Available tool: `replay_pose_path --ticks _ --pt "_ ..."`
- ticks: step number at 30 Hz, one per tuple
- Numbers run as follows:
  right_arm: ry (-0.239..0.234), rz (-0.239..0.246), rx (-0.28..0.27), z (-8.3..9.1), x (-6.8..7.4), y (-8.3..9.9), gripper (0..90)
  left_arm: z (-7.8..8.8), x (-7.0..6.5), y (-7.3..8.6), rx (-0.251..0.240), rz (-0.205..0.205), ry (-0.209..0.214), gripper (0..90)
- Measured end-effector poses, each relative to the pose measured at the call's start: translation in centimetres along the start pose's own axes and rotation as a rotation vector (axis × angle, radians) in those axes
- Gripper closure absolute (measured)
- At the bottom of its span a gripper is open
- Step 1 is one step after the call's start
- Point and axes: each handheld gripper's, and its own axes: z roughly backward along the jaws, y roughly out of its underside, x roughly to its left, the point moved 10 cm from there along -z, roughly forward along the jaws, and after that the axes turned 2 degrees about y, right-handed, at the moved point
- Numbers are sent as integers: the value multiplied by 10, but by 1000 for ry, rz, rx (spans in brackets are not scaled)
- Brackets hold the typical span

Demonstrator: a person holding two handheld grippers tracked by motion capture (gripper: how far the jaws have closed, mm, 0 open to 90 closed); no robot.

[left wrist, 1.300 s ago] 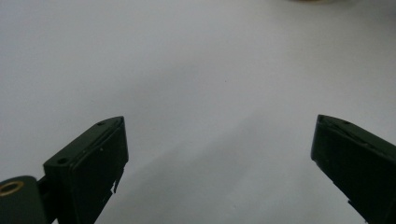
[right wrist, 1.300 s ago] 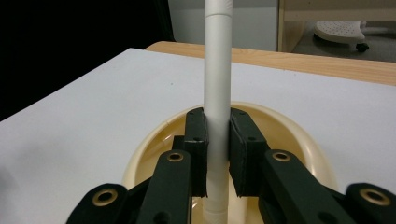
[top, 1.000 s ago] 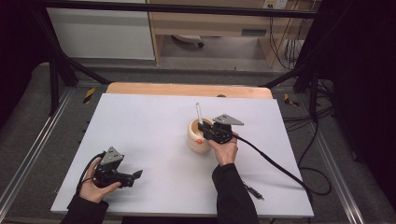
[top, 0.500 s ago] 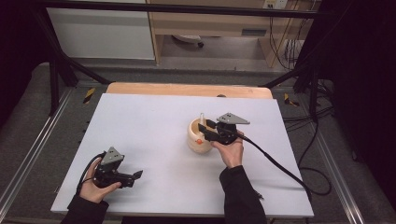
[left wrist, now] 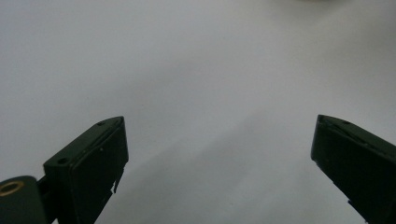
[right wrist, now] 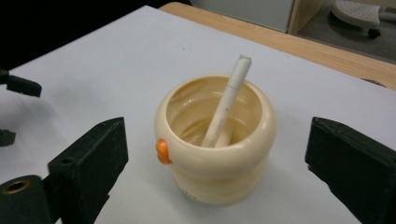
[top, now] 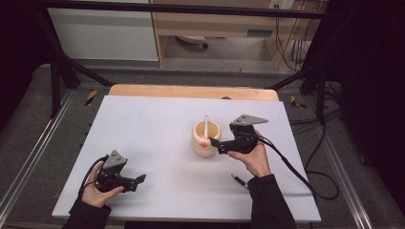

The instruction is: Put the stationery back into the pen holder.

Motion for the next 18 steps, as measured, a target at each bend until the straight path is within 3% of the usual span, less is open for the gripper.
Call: replay_pose_path --ticks 18 --pt "-18 78 63 22 -7 33 8 -1 0 1 5 -1 2 41"
